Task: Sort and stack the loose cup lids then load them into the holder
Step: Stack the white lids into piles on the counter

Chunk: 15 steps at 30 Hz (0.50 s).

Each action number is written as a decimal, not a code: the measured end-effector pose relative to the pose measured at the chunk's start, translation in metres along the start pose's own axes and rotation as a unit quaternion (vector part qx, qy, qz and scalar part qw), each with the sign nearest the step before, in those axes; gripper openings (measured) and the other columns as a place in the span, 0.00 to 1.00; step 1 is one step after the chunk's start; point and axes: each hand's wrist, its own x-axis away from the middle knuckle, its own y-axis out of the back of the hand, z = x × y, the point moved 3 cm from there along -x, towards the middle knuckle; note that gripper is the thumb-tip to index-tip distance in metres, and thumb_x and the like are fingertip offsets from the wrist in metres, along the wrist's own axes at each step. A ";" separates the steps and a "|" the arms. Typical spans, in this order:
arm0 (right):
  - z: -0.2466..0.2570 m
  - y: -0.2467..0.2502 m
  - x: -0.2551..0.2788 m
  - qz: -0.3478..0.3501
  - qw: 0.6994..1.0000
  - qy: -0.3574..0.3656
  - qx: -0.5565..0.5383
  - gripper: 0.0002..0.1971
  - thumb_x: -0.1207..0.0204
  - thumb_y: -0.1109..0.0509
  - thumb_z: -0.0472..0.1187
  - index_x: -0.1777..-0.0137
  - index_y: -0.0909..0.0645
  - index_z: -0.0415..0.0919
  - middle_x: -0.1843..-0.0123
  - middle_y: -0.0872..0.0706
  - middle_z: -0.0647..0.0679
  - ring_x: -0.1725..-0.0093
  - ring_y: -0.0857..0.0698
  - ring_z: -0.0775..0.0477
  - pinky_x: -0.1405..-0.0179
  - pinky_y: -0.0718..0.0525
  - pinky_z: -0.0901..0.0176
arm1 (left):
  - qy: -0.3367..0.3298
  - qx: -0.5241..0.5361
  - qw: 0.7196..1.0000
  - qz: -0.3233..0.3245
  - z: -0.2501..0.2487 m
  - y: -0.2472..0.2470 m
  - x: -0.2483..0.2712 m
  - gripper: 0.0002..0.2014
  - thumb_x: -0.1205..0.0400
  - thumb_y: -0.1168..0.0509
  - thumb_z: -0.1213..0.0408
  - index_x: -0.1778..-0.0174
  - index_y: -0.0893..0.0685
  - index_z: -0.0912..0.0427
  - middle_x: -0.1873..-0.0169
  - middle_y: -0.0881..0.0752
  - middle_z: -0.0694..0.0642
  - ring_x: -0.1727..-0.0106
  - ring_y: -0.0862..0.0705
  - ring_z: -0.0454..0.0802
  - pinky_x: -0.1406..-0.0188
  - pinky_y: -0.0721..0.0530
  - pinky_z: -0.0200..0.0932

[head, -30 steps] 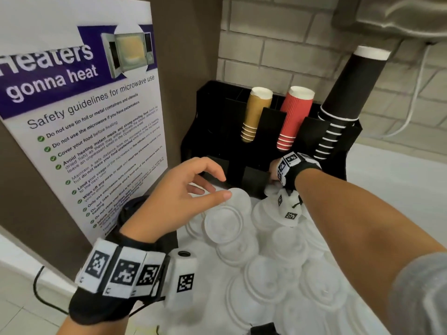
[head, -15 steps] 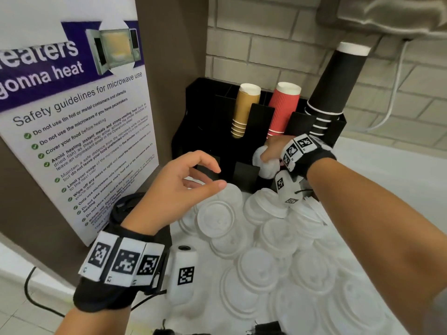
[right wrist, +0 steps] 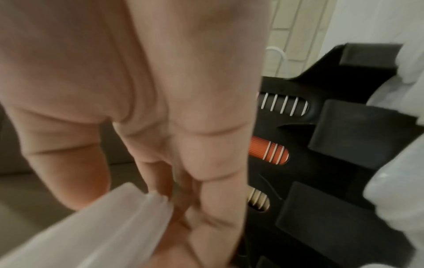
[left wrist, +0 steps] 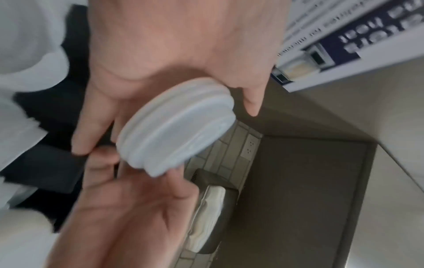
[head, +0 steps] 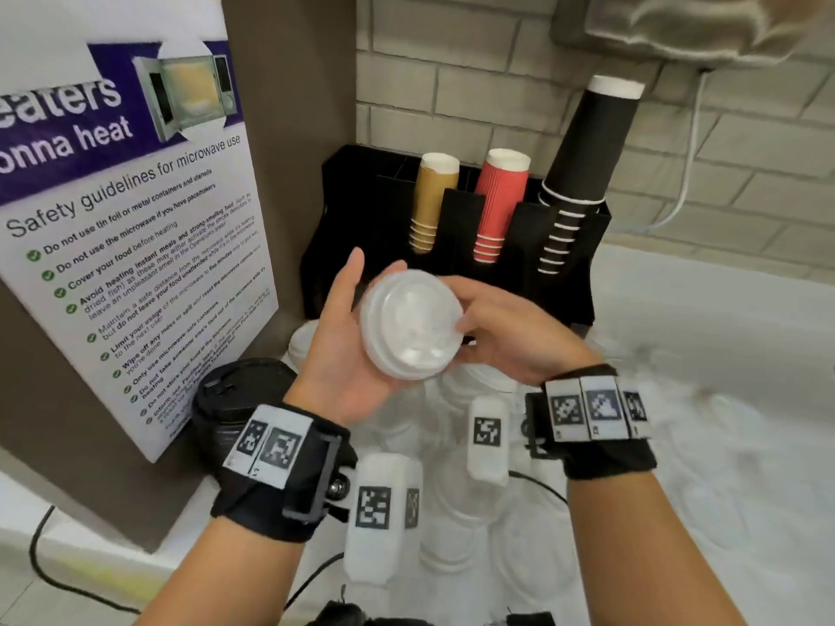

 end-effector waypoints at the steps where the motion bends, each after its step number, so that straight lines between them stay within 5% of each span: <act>1: -0.005 -0.004 0.001 -0.017 1.000 0.005 0.017 0.25 0.28 0.39 0.31 0.32 0.22 0.48 0.41 0.16 0.46 0.45 0.16 0.49 0.50 0.14 0.50 | 0.028 0.022 0.999 0.026 0.004 0.001 0.001 0.34 0.29 0.40 0.34 0.29 0.22 0.45 0.32 0.16 0.60 0.34 0.16 0.62 0.38 0.20 0.69; 4: -0.014 -0.008 0.006 -0.096 0.990 0.032 0.103 0.23 0.20 0.36 0.33 0.29 0.27 0.56 0.39 0.21 0.49 0.43 0.16 0.55 0.47 0.13 0.57 | 0.063 0.072 0.992 0.081 0.014 0.002 0.005 0.33 0.23 0.43 0.37 0.25 0.23 0.50 0.29 0.20 0.65 0.29 0.21 0.67 0.32 0.27 0.74; 7: -0.016 -0.009 0.015 -0.134 0.964 0.069 0.219 0.29 0.27 0.25 0.46 0.29 0.31 0.66 0.34 0.28 0.54 0.36 0.23 0.61 0.42 0.19 0.71 | 0.057 0.130 0.986 0.091 0.018 0.005 0.007 0.33 0.21 0.43 0.40 0.20 0.29 0.47 0.28 0.22 0.66 0.29 0.21 0.67 0.35 0.21 0.71; 11: -0.017 -0.018 0.019 -0.151 0.932 0.108 0.310 0.41 0.38 0.17 0.51 0.25 0.32 0.60 0.35 0.29 0.56 0.36 0.27 0.63 0.46 0.27 0.81 | 0.037 0.144 0.985 0.085 0.021 0.007 0.009 0.30 0.23 0.40 0.44 0.22 0.28 0.41 0.38 0.13 0.60 0.43 0.12 0.62 0.51 0.11 0.61; 15: -0.017 -0.023 0.020 -0.154 0.929 0.119 0.315 0.37 0.36 0.18 0.44 0.28 0.28 0.58 0.37 0.25 0.56 0.41 0.24 0.64 0.52 0.27 0.80 | 0.024 0.099 0.991 0.086 0.022 0.005 0.010 0.24 0.19 0.44 0.45 0.25 0.28 0.38 0.42 0.10 0.57 0.44 0.11 0.59 0.56 0.11 0.59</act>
